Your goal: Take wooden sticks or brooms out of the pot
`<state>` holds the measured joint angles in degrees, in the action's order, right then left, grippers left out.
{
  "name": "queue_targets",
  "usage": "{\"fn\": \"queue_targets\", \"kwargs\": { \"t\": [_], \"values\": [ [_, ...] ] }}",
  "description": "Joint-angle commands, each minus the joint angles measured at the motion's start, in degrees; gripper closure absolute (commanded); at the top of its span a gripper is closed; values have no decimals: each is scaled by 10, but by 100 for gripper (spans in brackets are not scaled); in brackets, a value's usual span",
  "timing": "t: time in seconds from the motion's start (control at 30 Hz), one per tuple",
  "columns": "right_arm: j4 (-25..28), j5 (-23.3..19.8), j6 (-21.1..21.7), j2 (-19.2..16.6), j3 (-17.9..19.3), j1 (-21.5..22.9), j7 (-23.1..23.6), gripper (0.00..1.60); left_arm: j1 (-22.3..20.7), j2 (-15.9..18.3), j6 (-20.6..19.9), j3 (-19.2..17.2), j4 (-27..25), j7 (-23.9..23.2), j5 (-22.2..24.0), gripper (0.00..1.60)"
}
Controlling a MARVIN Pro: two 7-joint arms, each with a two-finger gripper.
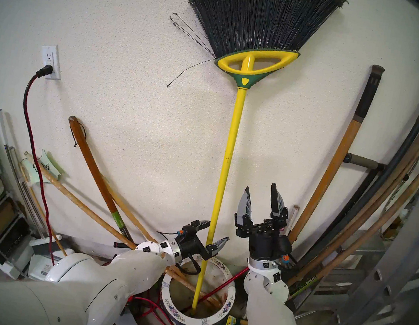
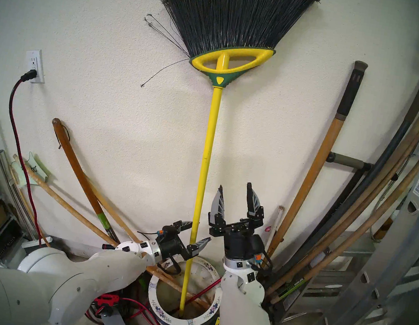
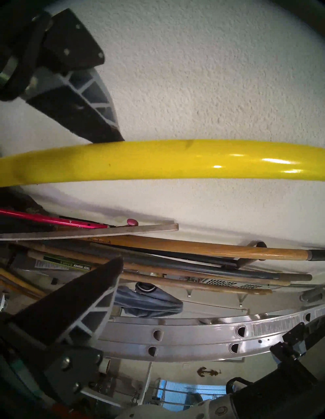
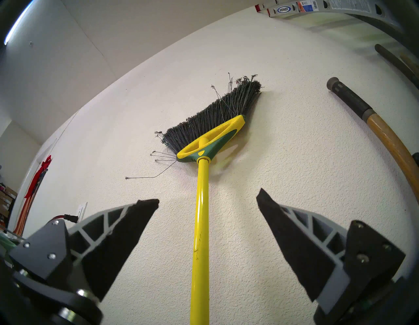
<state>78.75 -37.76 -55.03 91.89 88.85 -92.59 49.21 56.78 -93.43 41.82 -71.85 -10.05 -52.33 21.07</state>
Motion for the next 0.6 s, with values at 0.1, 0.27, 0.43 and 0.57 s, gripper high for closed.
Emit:
{"fn": "queue_targets", "kwargs": {
  "t": [0.1,0.27,0.43,0.57],
  "values": [
    [1,0,0,0,0,-1,0,0,0,-27,-4,14,21,20,-14,0],
    [0,0,0,0,0,-1,0,0,7,-30,-8,21,31,33,-22,0],
    [0,0,0,0,0,0,0,0,13,-28,-14,25,35,50,-27,0],
    [0,0,0,0,0,0,0,0,14,-23,-24,28,38,65,-31,85]
  ]
}}
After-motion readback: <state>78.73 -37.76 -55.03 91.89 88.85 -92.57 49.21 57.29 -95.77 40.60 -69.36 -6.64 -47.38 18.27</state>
